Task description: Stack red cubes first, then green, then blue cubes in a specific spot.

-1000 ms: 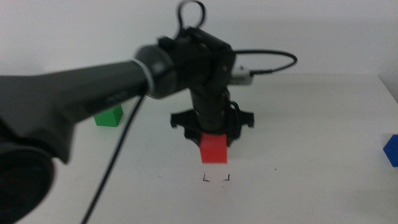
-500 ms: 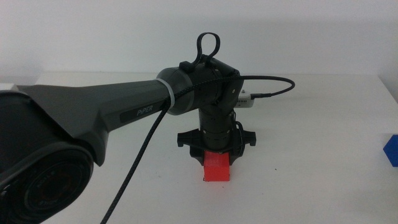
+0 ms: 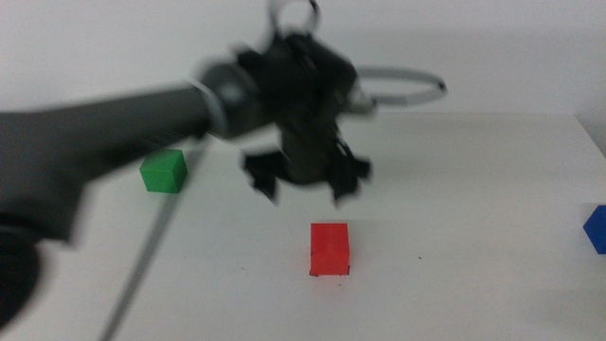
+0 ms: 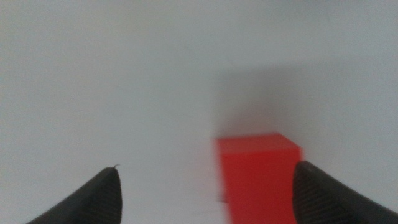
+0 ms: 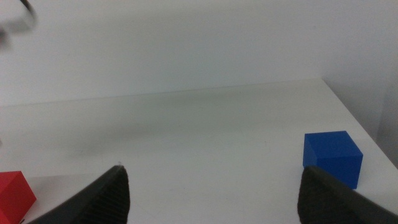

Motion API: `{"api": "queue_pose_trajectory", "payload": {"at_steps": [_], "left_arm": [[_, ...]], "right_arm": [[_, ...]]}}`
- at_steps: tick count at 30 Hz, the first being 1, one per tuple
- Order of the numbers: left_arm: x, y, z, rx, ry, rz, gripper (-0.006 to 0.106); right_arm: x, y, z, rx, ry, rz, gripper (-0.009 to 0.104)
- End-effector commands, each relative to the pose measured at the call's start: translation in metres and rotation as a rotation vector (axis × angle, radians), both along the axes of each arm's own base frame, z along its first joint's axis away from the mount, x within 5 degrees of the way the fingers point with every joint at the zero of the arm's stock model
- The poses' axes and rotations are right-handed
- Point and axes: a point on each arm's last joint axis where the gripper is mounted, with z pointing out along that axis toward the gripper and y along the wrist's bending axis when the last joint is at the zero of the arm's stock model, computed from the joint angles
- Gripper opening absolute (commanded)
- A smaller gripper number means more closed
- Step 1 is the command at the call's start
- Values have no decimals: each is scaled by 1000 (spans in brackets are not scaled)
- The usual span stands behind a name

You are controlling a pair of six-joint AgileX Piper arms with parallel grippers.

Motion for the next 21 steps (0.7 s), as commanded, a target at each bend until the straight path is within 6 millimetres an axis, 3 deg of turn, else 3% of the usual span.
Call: {"api": "queue_pose_trajectory", "payload": {"at_steps": [1,3,5,9,12,15,21], "left_arm": [[3,35,43,66,-97,42,94],[16,69,55,102,-121,74,94],[35,106,54,110,-93,89,94],[65,165,41,34,-49,107,94],[82,199,28,-45,-32,136,94],[94,220,10,-84,-15,144,94],[112,226,-22,-78,-35,142,94]], "right_arm": [[0,0,0,-11,-10,-6,93],[0,0,0,-11,-10,-6,93],[0,0,0,-11,-10,-6,93],[0,0,0,-11,-10,-6,93],[0,0,0,-11,-10,-6,93],[0,0,0,-11,-10,-6,93],[0,0,0,-11,-10,-6,93]]}}
